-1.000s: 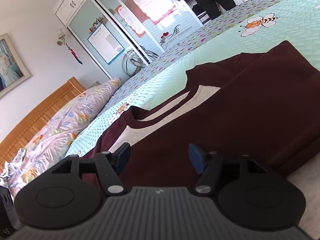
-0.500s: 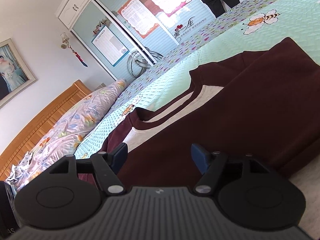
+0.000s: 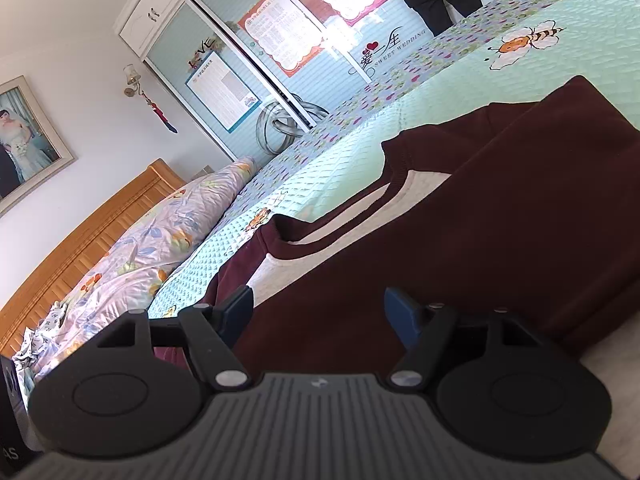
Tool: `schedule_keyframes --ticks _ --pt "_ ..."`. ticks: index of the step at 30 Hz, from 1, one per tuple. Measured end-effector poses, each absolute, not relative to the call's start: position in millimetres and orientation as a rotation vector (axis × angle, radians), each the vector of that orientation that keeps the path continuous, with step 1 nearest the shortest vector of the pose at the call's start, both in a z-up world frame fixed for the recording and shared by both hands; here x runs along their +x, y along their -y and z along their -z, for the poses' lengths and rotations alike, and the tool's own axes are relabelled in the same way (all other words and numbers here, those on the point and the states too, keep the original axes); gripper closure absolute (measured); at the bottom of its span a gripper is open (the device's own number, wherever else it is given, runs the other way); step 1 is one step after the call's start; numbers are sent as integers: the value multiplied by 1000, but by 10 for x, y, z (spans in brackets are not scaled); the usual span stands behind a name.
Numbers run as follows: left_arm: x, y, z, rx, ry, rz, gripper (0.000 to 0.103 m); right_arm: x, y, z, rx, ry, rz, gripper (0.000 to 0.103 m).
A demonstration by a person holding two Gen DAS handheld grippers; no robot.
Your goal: Fold clothes
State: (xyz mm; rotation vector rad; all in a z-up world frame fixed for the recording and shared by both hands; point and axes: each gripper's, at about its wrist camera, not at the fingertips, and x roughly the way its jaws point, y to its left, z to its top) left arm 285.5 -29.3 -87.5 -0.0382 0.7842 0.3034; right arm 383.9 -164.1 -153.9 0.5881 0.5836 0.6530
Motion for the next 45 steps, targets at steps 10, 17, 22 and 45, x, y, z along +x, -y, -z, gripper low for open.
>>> schedule_keyframes --ticks 10,17,22,45 --pt "2945 185 581 -129 -714 -263 1 3856 1654 1547 598 -581 -658 29" --pt "3127 -110 894 -185 -868 -287 1 3871 1676 1558 614 -578 -661 28" --pt "3016 -144 854 -141 -858 -242 1 3878 1687 1558 618 -578 -665 28" --pt "3436 -972 698 -545 -919 -58 12 3880 1715 1578 635 -578 -678 27"
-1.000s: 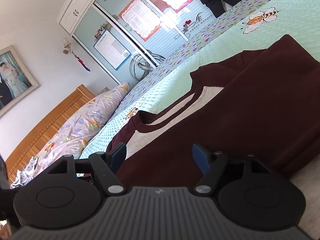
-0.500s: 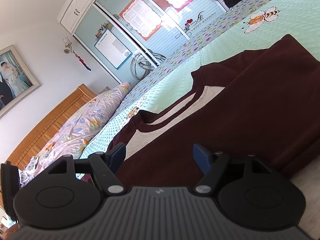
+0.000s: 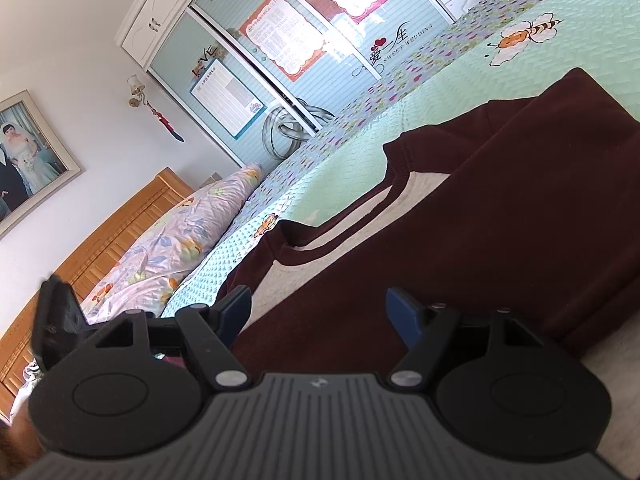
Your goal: Fold clothes
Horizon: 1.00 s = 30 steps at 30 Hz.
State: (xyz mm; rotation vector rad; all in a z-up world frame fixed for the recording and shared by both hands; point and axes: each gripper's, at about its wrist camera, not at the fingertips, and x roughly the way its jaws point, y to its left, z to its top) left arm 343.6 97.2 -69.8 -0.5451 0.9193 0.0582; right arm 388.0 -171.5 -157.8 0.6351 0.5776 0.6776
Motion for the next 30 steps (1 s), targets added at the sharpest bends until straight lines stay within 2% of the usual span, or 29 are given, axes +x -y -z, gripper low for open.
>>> schedule_keyframes --ticks 2,4,5,6,12,15,20,25,28,30 --pt "3361 -932 597 -498 -925 -101 21 3881 1714 1576 635 -578 -677 27" --pt "3221 -848 488 -406 -936 -153 17 3880 1713 1574 633 -578 -677 27" --pt "3132 -802 429 -362 -940 -175 5 3880 1716 1574 634 -578 -678 27" --pt "3007 -765 368 -343 -933 -171 3 3880 1719 1574 637 -578 -679 27" --pt "1968 -715 121 -415 -817 -143 1 3872 1714 1572 635 -578 -677 27" --pt "1471 -692 141 -423 -819 -155 1 3873 1712 1569 635 -578 -677 27" --pt "1074 -727 428 -515 -926 -110 1 3862 1721 1561 633 -578 -677 27" --pt "918 -764 540 -630 -871 -25 2 3859 1718 1562 634 -576 -680 26" --pt "882 -808 618 -714 -844 31 22 3857 1712 1562 632 -575 -681 25" --pt "872 -789 633 -706 -849 20 46 3855 1707 1559 630 -575 -682 24"
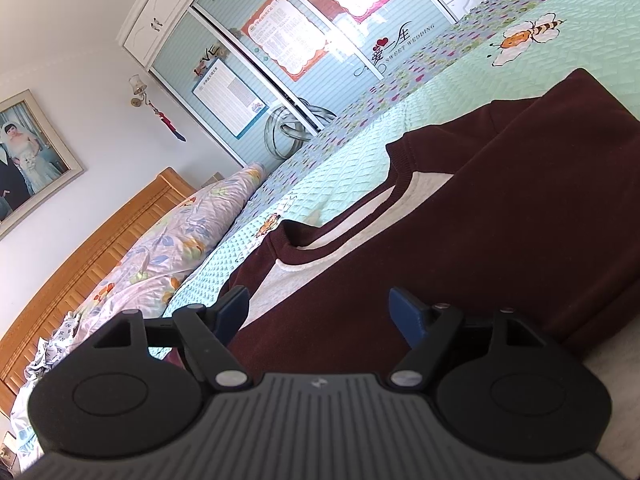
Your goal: Fold clothes
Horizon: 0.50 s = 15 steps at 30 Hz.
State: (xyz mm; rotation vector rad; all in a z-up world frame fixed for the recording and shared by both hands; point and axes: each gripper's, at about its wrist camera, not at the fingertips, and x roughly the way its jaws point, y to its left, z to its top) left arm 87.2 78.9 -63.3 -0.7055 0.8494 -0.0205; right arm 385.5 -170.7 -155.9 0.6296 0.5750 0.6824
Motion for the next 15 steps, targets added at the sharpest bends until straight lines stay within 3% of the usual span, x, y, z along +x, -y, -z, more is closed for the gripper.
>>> schedule_keyframes --ticks 3,9,15 --pt "837 -759 653 -682 -859 1 71 3851 1701 1558 629 -574 -684 24" --pt "781 -710 550 -541 -918 -146 77 3846 1691 1558 629 -572 -686 23" --pt "665 -606 393 -243 -1049 -266 73 3846 1681 1562 628 -570 -686 23"
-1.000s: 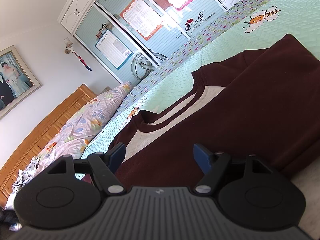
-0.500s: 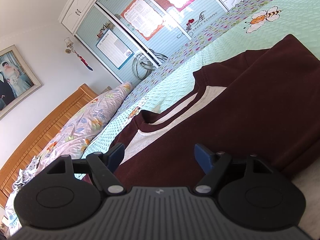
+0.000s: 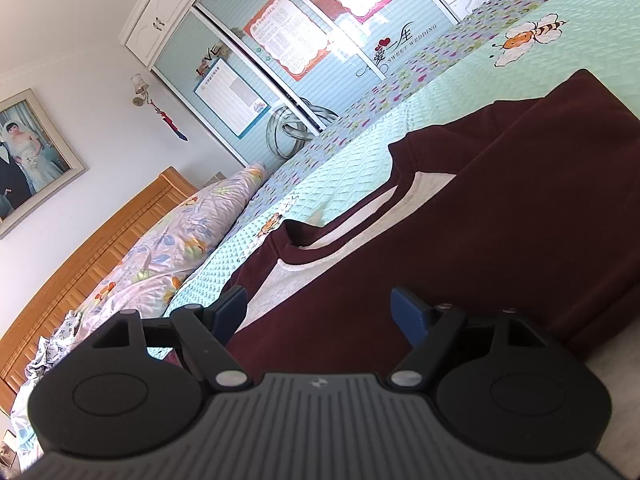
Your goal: Fold clothes
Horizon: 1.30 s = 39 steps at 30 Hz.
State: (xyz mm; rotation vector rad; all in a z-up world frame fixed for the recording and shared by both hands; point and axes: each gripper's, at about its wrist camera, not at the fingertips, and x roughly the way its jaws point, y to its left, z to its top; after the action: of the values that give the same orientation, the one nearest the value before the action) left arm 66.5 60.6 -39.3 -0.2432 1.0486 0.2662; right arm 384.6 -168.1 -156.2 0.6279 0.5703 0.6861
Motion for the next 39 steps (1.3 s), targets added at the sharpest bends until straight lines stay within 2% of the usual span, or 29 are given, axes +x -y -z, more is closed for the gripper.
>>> schedule_keyframes --ticks 5,7,9,12,16,18,19,25,28,29,31,33,36,37,39 --pt "662 -683 429 -251 -1088 -296 59 3850 1685 1565 630 -569 -689 22" --pt "612 -739 381 -266 -1081 -333 48 3851 1682 1565 629 -569 -689 22" --pt "553 -795 321 -283 -1071 -377 29 3852 1681 1565 629 -569 -690 22" --pt "446 -873 169 -307 -1038 -502 29 3852 1684 1566 632 -568 -692 22" --pt "379 -845 -174 -298 -877 -565 26 3854 1684 1569 635 -567 -696 21" --pt "491 -753 -318 -316 -783 -470 11 3855 1683 1570 634 -567 -697 21" --pt "601 -696 -349 -324 -753 -413 9 3855 1682 1570 633 -566 -698 21" --pt "1459 -454 -7 -372 -735 -165 8 3860 1677 1570 630 -566 -699 20" --pt "1763 -608 556 -471 -885 -183 7 3861 1675 1567 627 -567 -700 20" --pt "1769 -659 714 -499 -923 -213 12 3862 1675 1567 627 -567 -700 19" --pt "1681 -656 672 -469 -886 -212 9 3863 1674 1569 627 -566 -702 19" --pt "1581 -660 613 -453 -880 -220 16 3863 1672 1567 627 -566 -704 18" --pt "1331 -765 516 -517 -842 -210 16 3859 1663 1567 624 -564 -705 18" --pt "1218 -823 461 -536 -819 -226 16 3858 1663 1568 625 -563 -705 18" --pt "976 -969 324 -553 -754 -300 8 3855 1660 1568 624 -563 -706 18"
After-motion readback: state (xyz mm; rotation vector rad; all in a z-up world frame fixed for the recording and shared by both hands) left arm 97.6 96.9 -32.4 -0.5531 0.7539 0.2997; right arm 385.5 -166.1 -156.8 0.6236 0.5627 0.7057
